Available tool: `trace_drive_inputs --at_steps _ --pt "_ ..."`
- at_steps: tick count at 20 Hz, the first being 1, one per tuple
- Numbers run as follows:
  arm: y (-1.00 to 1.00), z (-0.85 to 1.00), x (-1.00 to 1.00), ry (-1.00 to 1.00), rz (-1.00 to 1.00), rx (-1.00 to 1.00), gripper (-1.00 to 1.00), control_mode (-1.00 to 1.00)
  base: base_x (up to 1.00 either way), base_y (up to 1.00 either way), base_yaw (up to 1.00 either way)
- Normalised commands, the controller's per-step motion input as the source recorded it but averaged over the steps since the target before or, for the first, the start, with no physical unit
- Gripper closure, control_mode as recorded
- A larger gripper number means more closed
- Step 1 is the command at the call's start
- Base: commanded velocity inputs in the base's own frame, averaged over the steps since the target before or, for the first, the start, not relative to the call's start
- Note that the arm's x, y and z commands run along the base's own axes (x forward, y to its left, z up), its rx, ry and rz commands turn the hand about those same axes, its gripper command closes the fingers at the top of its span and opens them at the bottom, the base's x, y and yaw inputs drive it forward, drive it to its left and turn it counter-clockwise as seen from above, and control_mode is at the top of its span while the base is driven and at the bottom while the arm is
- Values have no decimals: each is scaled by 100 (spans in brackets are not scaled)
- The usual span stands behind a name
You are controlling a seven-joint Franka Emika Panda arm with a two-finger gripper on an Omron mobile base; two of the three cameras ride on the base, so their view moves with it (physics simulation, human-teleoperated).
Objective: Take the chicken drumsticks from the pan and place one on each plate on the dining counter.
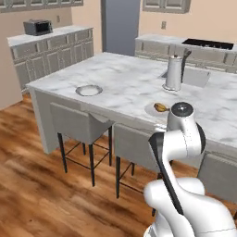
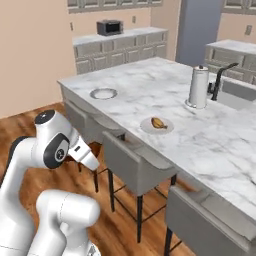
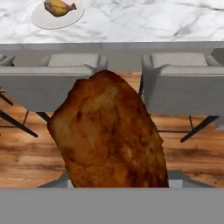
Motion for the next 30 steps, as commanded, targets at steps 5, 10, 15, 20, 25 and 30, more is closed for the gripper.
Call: trace_drive_inputs --at_steps 5,10,15,20,25,30 --pt "0 0 0 0 0 0 100 100 70 100 -47" --pt "0 0 0 0 0 0 100 100 46 100 -41" --pt "0 0 0 0 0 0 100 100 47 100 -39" --pt "0 0 0 0 0 0 100 100 65 100 -35" --pt "0 0 0 0 0 0 100 100 77 85 -29" --pt "0 0 0 0 0 0 100 100 95 43 -24"
